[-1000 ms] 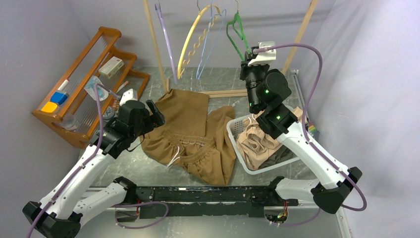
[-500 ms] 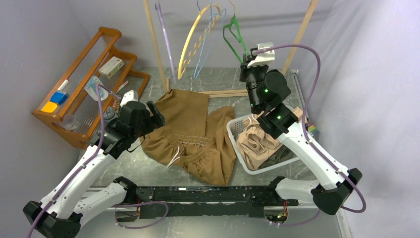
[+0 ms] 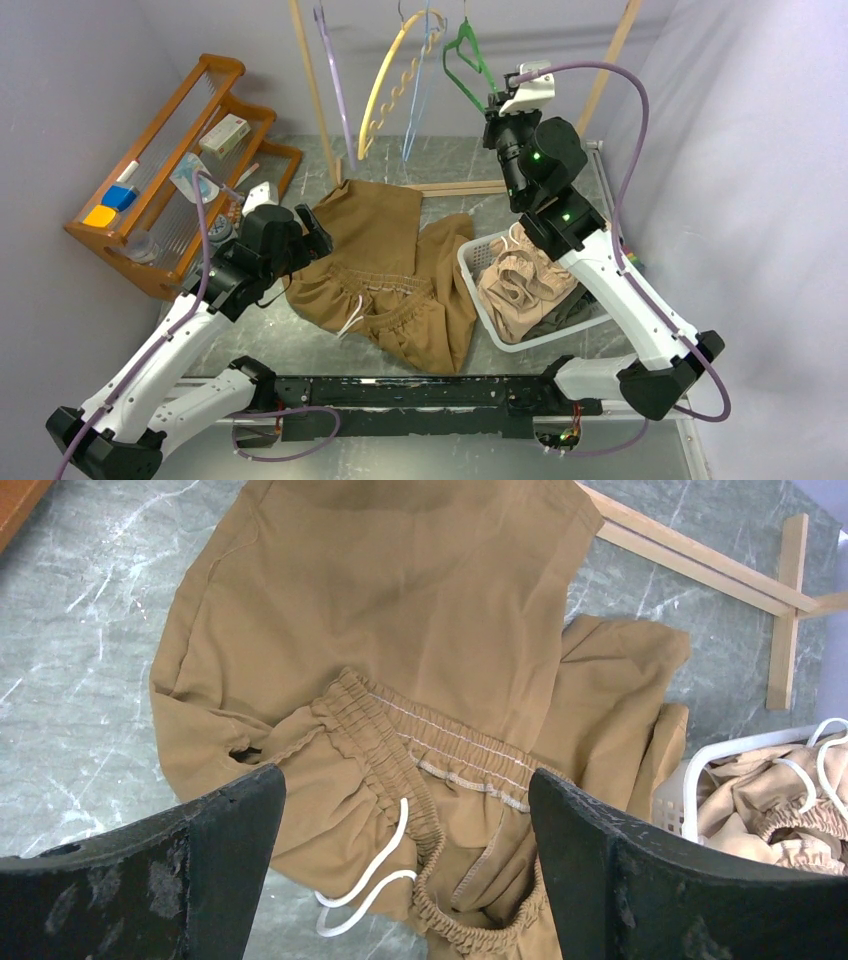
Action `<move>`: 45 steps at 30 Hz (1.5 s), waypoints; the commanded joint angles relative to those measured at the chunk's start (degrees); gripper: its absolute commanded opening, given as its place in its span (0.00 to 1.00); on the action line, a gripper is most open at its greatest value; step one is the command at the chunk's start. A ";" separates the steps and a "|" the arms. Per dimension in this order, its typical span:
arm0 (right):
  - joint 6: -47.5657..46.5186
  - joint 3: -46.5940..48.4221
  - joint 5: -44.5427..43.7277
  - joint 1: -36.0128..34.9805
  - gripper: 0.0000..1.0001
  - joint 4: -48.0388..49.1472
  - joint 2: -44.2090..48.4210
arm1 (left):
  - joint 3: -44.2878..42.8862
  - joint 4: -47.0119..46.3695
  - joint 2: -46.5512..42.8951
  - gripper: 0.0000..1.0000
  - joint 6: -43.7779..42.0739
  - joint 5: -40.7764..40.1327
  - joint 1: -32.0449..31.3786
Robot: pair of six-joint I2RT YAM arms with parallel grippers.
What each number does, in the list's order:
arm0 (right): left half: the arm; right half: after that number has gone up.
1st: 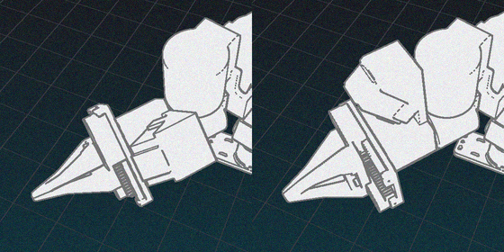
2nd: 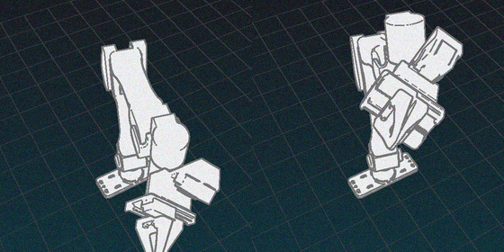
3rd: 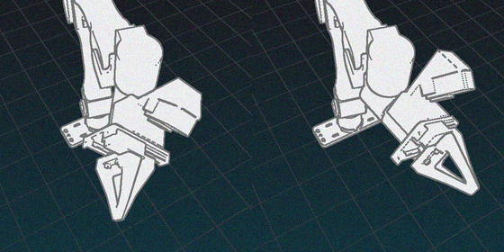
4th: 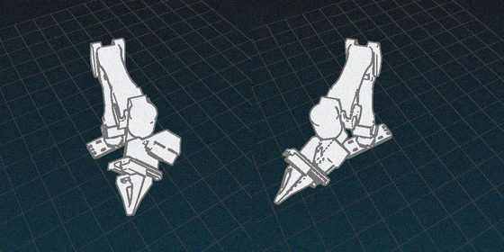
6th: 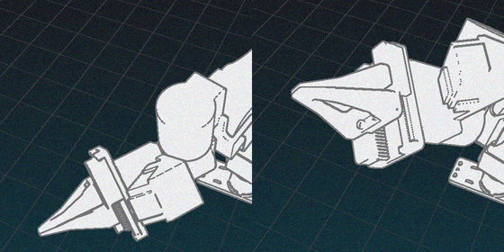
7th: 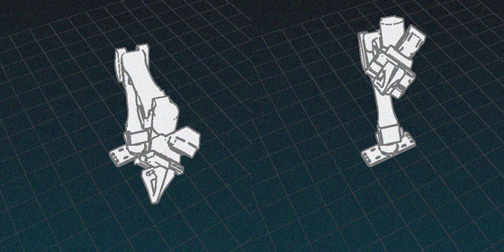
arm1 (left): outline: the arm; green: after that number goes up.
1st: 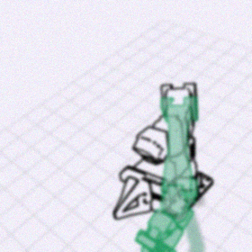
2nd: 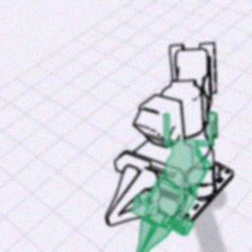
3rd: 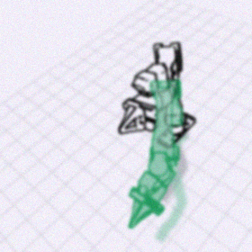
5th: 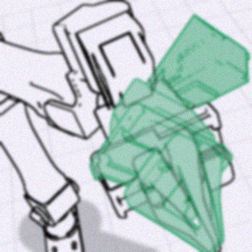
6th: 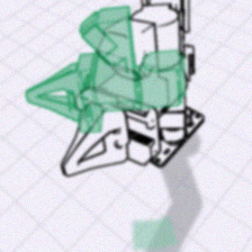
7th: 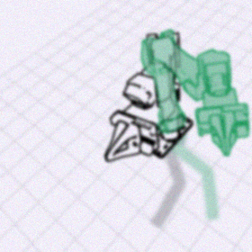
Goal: Remove the shorts from the hanger
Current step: Place the hanger on the clothes rod.
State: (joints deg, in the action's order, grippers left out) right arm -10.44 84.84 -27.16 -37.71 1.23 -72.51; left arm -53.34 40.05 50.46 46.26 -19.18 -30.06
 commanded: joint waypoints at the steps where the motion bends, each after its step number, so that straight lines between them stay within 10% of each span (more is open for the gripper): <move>1: 2.36 0.08 0.19 1.68 0.00 -0.49 0.43 | 0.78 -1.59 -1.24 0.95 -0.11 0.63 0.01; 17: 8.19 -8.38 -0.33 3.79 0.02 -1.47 6.04 | 0.83 -1.78 -1.07 0.95 0.23 1.17 0.02; 28: 11.09 -12.72 2.18 3.78 0.55 -2.75 10.34 | 0.99 -1.52 -1.23 0.95 0.23 1.06 0.09; 45: 31.14 -34.06 20.40 3.79 0.67 -16.46 26.44 | 2.96 2.44 -1.85 0.98 0.94 -4.75 0.07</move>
State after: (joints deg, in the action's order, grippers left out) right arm 12.58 58.30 -15.09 -34.33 -10.04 -50.17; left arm -50.76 40.71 49.32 46.52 -20.21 -30.06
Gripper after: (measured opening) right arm 0.660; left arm 0.970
